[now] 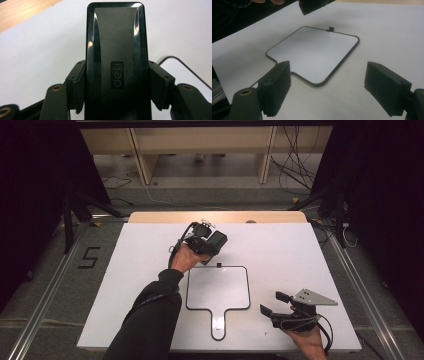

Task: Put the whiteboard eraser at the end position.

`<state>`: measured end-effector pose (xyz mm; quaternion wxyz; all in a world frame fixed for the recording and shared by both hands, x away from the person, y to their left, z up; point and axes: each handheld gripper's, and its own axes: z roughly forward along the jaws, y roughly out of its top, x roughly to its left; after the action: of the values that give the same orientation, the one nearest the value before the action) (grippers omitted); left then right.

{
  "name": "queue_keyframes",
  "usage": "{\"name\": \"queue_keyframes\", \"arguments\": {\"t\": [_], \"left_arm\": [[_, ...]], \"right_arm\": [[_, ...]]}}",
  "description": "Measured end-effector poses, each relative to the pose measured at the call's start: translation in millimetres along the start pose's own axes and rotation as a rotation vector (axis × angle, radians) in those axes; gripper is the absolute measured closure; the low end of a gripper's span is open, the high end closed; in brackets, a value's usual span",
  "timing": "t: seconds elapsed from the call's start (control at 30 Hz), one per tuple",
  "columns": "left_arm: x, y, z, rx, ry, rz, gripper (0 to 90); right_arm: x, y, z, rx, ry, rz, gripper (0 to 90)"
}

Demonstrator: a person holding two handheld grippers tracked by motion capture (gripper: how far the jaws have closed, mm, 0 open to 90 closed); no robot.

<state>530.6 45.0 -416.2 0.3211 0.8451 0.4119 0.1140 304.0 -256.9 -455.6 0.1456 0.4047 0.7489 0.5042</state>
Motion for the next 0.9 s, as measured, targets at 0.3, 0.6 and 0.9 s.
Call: {"name": "queue_keyframes", "arguments": {"t": [0.3, 0.6, 0.9], "left_arm": [[8.0, 6.2, 14.5, 0.005, 0.008, -0.007, 39.8], [16.6, 9.2, 31.2, 0.025, 0.026, -0.026, 39.8], [15.3, 7.4, 45.3, 0.041, 0.041, -0.037, 39.8]], "right_arm": [[-0.8, -0.2, -1.0, -0.002, 0.003, -0.001, 22.0], [0.4, -0.5, -3.8, -0.005, 0.002, -0.003, 22.0], [0.6, -0.8, -4.2, -0.005, 0.006, -0.002, 22.0]]}}
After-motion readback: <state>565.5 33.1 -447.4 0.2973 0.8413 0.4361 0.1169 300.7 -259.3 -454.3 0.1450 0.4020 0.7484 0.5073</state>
